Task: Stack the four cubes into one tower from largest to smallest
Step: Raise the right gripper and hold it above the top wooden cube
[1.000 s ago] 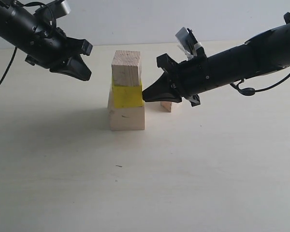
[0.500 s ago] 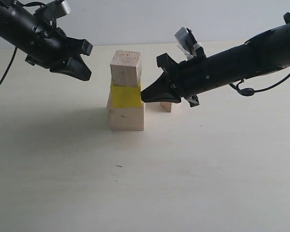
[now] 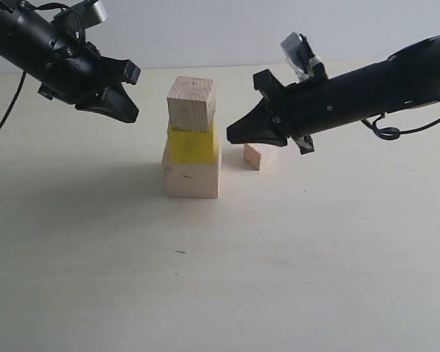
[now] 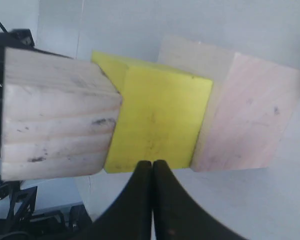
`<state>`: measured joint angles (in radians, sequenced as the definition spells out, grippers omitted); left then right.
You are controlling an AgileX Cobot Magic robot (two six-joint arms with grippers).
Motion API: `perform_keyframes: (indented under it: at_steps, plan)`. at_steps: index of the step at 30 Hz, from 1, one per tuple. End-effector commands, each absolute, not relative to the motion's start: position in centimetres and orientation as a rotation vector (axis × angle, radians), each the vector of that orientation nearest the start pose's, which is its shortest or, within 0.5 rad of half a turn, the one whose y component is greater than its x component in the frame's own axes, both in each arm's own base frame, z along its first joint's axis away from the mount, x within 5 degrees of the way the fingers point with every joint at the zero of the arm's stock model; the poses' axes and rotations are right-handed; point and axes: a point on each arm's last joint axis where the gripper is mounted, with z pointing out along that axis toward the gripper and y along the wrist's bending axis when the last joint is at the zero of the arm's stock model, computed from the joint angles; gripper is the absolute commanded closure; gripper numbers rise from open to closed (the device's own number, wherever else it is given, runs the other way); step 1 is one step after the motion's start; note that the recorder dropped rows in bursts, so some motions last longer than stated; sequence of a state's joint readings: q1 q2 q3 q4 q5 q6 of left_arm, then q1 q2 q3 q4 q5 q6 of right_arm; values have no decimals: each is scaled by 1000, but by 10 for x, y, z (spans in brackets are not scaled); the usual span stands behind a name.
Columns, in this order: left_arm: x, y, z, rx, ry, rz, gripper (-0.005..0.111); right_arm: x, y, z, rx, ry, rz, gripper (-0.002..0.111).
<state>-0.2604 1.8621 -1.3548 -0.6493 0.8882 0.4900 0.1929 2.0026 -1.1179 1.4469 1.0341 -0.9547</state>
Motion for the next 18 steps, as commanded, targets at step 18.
perform_keyframes:
  at_steps: [18]
  plan:
    - [359,-140,230,550,2675,-746,107,365,140,206,-203,2337,1546,108]
